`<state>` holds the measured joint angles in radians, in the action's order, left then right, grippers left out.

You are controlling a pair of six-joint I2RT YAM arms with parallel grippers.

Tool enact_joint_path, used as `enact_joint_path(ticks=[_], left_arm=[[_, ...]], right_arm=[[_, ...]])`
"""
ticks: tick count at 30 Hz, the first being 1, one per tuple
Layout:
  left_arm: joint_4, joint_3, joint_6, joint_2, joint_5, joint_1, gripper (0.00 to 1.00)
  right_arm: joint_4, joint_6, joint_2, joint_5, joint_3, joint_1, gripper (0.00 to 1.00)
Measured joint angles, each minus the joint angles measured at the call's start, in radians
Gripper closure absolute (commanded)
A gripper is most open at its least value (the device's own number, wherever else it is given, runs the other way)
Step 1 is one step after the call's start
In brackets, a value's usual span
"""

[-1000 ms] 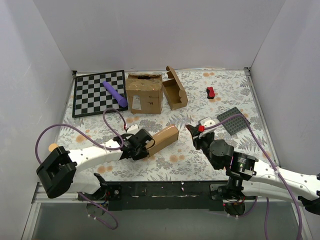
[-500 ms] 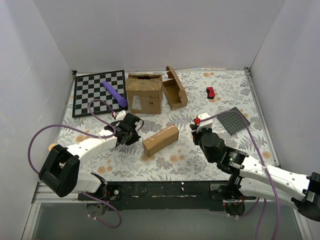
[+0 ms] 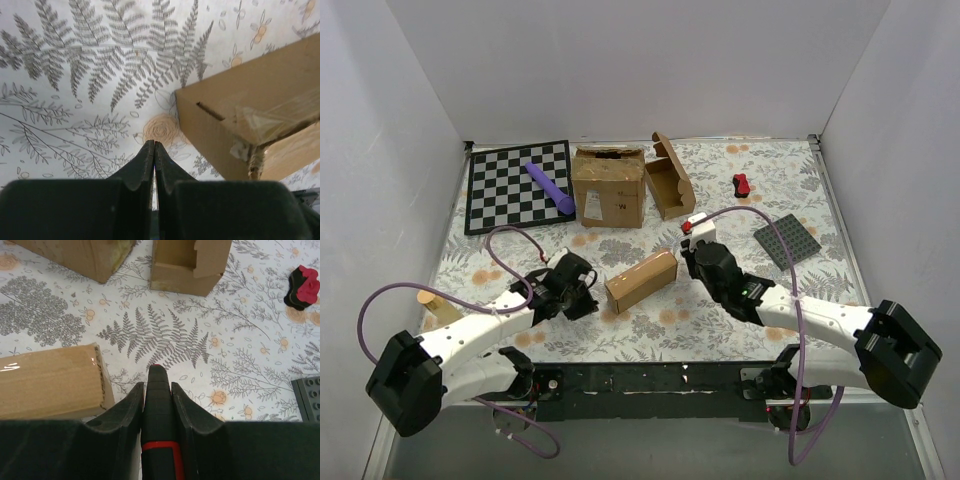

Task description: Unpack the express box

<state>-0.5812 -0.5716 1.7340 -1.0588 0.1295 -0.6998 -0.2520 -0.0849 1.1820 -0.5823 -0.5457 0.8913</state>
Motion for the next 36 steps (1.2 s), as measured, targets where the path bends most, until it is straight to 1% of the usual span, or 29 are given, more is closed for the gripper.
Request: enact_joint_path(ticks=[4,7,11,15,19,23,31,36], left_arm=[[0.006,0.027,0.011,0.004,-0.035,-0.041,1.00],[0.019,0.042,0.014,0.002,-0.056,-0.051,1.00],[0.044,0.062,0.014,0.000,-0.076,-0.051,1.00],[0.074,0.074,0.014,-0.010,-0.093,-0.051,1.00],[0.126,0.073,0.011,-0.065,-0.103,-0.051,1.00],[0.158,0.053,0.006,-0.158,-0.113,-0.050,1.00],[0.148,-0.040,-0.030,-0.268,-0.081,-0.047,1.00],[0.127,-0.075,-0.068,-0.299,-0.047,-0.010,0.99]], right_arm=[[-0.058,0.023,0.038,0.029,-0.025,0.000,0.99],[-0.093,0.038,0.078,0.050,-0.052,0.000,0.99],[-0.100,0.040,0.114,0.098,-0.075,0.000,0.99],[-0.091,0.035,0.115,0.130,-0.076,0.014,0.99],[-0.065,0.021,0.089,0.141,-0.076,0.051,0.99],[-0.031,0.003,0.042,0.134,-0.075,0.087,0.99],[0.039,-0.014,-0.023,0.076,-0.063,0.092,0.99],[0.079,-0.031,-0.056,0.063,-0.040,0.107,0.99]])
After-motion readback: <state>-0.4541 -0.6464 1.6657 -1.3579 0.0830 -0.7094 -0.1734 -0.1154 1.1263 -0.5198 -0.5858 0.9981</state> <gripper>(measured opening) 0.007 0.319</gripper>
